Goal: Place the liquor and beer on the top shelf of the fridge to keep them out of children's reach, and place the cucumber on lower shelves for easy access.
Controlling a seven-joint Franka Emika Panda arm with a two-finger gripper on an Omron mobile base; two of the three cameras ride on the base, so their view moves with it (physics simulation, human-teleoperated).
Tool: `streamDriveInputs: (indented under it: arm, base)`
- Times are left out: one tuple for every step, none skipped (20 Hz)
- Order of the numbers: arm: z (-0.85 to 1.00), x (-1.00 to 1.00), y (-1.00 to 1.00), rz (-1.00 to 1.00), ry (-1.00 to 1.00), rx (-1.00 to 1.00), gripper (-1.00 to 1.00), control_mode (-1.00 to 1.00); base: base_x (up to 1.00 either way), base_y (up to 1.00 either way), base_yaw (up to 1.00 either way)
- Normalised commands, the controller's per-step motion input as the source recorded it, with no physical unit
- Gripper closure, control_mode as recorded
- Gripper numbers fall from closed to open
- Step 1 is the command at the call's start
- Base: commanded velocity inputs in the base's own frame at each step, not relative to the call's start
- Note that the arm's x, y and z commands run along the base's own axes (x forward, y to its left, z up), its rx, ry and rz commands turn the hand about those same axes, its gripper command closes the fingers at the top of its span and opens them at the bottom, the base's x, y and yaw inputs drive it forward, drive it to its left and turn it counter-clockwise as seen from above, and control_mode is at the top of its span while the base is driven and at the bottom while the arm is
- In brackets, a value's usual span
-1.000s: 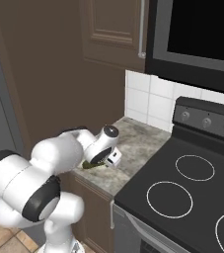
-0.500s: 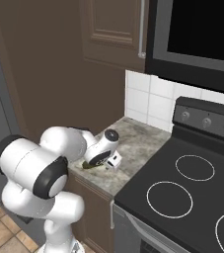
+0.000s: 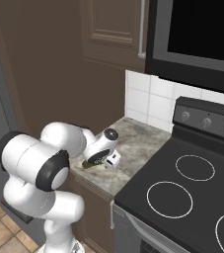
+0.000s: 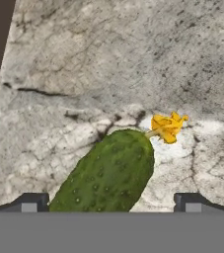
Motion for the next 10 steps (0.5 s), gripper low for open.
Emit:
streamDriveInputs:
  arm:
    - [-0.04,0.00,0.11,0.00,0.00,0.00,-1.00,-1.00]
    - [-0.08,0.00,0.13,0.00,0.00,0.00,-1.00,-1.00]
    - [-0.10,0.00,0.14,0.00,0.00,0.00,-1.00,-1.00]
    - [-0.10,0.00,0.16,0.00,0.00,0.00,-1.00,-1.00]
    - [-0.08,0.00,0.16,0.00,0.00,0.00,-1.00,-1.00]
    - [-0.08,0.00,0.15,0.00,0.00,0.00,-1.00,-1.00]
    - [-0.11,0.00,0.16,0.00,0.00,0.00,-1.00,-1.00]
    - [-0.14,0.00,0.15,0.00,0.00,0.00,-1.00,-1.00]
    - [-0.15,0.00,0.15,0.00,0.00,0.00,-1.00,-1.00]
    - [-0.16,0.00,0.15,0.00,0.00,0.00,-1.00,-1.00]
  base:
    - [0.00,0.00,0.00]
    - [0.00,0.00,0.00]
    - [0.00,0.00,0.00]
    - [0.00,0.00,0.00]
    - [0.00,0.00,0.00]
    - [0.00,0.00,0.00]
    - [0.00,0.00,0.00]
    - [0.00,0.00,0.00]
    - [0.00,0.00,0.00]
    - [0.00,0.00,0.00]
